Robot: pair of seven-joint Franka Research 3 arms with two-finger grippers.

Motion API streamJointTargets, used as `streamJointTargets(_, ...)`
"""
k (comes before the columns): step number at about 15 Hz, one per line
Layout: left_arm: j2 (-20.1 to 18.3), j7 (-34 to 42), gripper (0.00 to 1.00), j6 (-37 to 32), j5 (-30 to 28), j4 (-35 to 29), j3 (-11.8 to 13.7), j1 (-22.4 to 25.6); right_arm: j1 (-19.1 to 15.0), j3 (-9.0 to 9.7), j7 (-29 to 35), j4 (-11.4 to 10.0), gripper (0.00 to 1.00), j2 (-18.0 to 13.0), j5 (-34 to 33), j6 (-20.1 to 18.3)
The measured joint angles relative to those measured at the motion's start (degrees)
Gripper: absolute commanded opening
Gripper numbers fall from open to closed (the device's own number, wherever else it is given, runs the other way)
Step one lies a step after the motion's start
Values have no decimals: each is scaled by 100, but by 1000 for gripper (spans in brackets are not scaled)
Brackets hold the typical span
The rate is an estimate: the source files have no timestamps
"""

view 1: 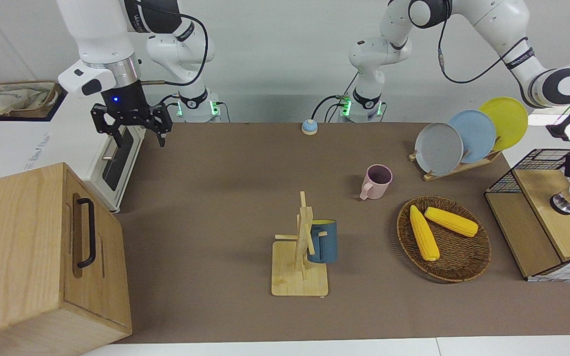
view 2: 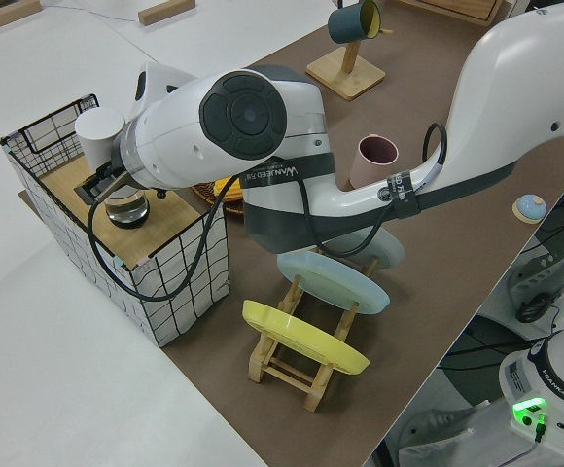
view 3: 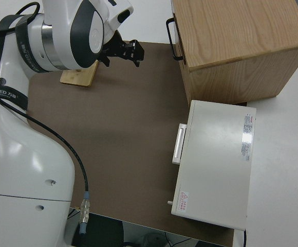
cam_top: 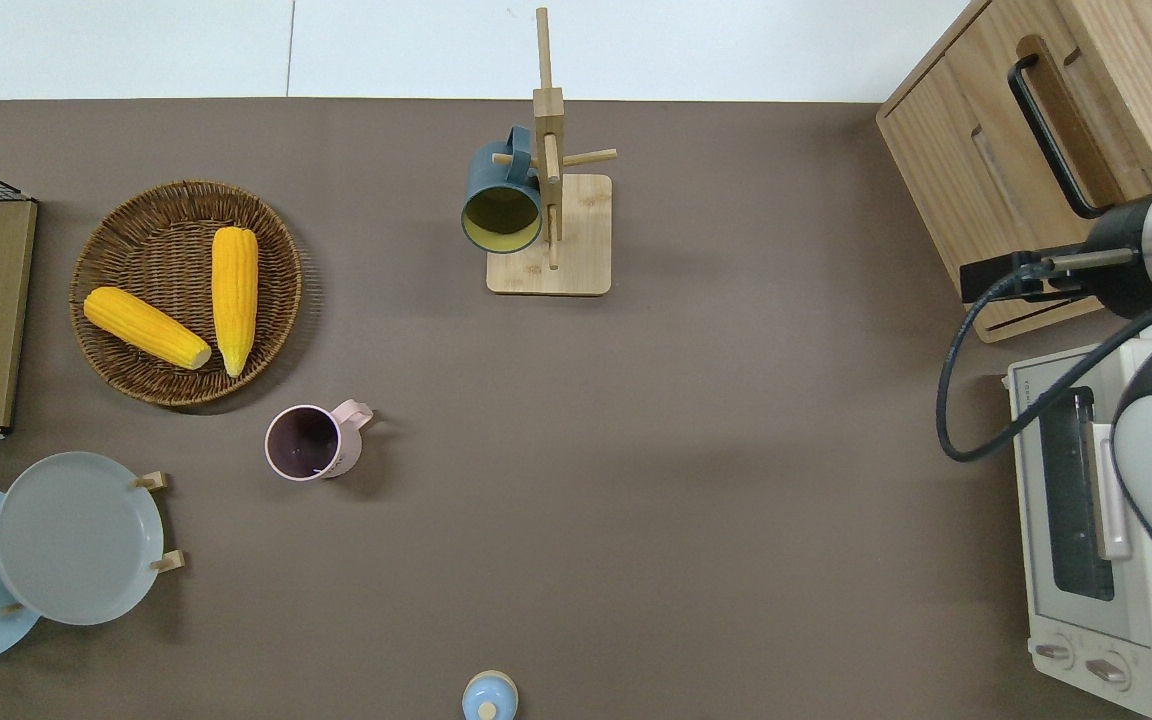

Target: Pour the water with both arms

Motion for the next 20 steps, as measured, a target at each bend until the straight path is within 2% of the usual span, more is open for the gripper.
streamJointTargets(6,-5,-315,1000,-80,113,48,27,30,0,0,0,0,981,0,0,0)
streamJointTargets(12,-242,-2094,1000,-1081,1976,221,27,50,0,0,0,0,983,0,0,0)
streamJointTargets(20,-559,-3117,1000,-2870,3335,823,5,41,0,0,0,0,981,0,0,0)
